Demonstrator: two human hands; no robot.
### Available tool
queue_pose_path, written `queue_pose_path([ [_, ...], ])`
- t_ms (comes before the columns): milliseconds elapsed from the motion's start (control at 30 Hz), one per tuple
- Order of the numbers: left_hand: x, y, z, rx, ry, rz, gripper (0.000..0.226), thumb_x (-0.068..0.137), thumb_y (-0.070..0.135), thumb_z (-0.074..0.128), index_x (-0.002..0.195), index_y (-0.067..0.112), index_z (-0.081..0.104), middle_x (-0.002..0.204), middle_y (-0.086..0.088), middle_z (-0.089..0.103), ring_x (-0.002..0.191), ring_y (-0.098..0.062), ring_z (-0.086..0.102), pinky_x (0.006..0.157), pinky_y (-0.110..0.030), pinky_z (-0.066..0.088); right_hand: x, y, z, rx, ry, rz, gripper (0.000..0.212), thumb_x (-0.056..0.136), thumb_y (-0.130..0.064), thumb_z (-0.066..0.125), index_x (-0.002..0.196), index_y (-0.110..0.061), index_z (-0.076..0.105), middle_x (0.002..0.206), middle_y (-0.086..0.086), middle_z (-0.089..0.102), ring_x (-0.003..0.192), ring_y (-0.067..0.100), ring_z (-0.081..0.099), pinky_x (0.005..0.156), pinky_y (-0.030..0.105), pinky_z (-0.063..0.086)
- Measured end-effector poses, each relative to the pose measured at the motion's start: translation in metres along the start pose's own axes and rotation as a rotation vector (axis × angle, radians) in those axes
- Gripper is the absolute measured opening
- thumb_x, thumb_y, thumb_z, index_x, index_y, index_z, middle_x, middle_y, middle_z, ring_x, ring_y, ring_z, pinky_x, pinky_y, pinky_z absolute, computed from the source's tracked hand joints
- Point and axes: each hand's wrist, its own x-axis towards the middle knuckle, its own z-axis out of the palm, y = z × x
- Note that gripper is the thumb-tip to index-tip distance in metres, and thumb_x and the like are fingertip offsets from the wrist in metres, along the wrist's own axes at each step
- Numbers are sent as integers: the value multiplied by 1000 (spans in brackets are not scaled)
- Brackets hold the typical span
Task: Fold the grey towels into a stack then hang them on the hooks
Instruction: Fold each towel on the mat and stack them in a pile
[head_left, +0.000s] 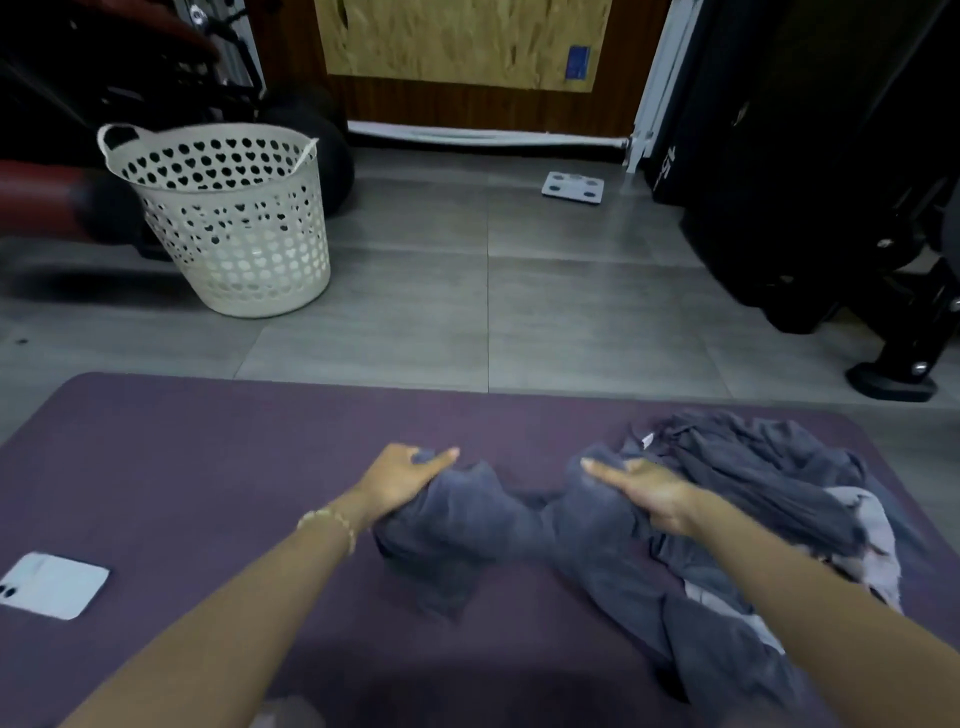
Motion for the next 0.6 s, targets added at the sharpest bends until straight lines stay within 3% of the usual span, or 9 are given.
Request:
queue_pose_path([
  [67, 3, -44, 15, 65, -48, -116, 47, 88, 42, 62, 53, 10, 60, 46, 5, 54, 45, -5, 48, 56, -21, 40, 21, 27, 20, -114, -48, 58, 55, 78, -48, 71, 107, -1, 63, 99, 10, 72, 92, 24, 68, 81, 37, 55],
  [133, 9, -79, 31, 60, -50, -192, 40, 87, 42, 63, 70, 8, 74, 60, -1, 69, 58, -9, 62, 66, -21, 47, 36, 53, 37, -295, -108, 85, 33, 86, -42, 65, 86, -10, 64, 80, -7, 68, 76, 11, 62, 69, 25, 50],
  [200, 22, -108, 43, 58, 1, -225, 40, 86, 40, 66, 67, 6, 72, 63, -6, 68, 60, -15, 59, 67, -28, 47, 52, 71, 48, -397, -120, 43, 38, 89, -37, 63, 60, -21, 46, 48, -19, 46, 51, -3, 42, 55, 21, 34],
  [300, 45, -133, 54, 127, 70, -223, 49, 85, 40, 67, 53, 10, 43, 50, 3, 40, 53, -12, 36, 53, -26, 34, 86, 92, 58, -379, -90, -22, 49, 90, -32, 63, 54, -22, 30, 50, -6, 30, 41, 1, 28, 51, 24, 25],
  [367, 61, -145, 60, 184, 80, -204, 51, 86, 39, 65, 52, 14, 37, 46, 8, 36, 51, -11, 34, 49, -23, 31, 108, 98, 66, -323, -75, -25, 42, 90, -30, 63, 57, -12, 43, 59, 7, 40, 51, 6, 42, 57, 25, 35],
  [400, 70, -150, 64, 204, 80, -203, 51, 86, 39, 64, 51, 15, 36, 43, 9, 36, 50, -10, 35, 50, -24, 32, 119, 102, 72, -316, -71, -24, 34, 90, -28, 63, 68, -2, 56, 72, 16, 53, 68, 13, 56, 68, 28, 41],
  [433, 78, -156, 69, 222, 74, -199, 52, 87, 39, 64, 50, 15, 36, 41, 9, 36, 50, -8, 36, 51, -27, 33, 132, 107, 77, -323, -67, -34, 33, 91, -26, 62, 92, 6, 64, 99, 20, 62, 95, 21, 60, 85, 27, 42],
  [500, 91, -168, 78, 240, 72, -214, 51, 88, 40, 62, 49, 17, 37, 41, 10, 38, 53, -5, 39, 56, -27, 33, 150, 111, 90, -312, -62, -72, 41, 92, -24, 61, 123, 3, 58, 138, 9, 47, 130, 21, 43, 97, 15, 28],
  [600, 105, -177, 85, 209, 22, -279, 35, 91, 41, 58, 60, 24, 51, 59, 11, 54, 65, -10, 52, 59, -25, 37, 177, 117, 108, -241, -8, -106, 29, 92, -21, 61, 114, -3, 65, 136, 2, 46, 131, 14, 39, 99, 13, 23],
])
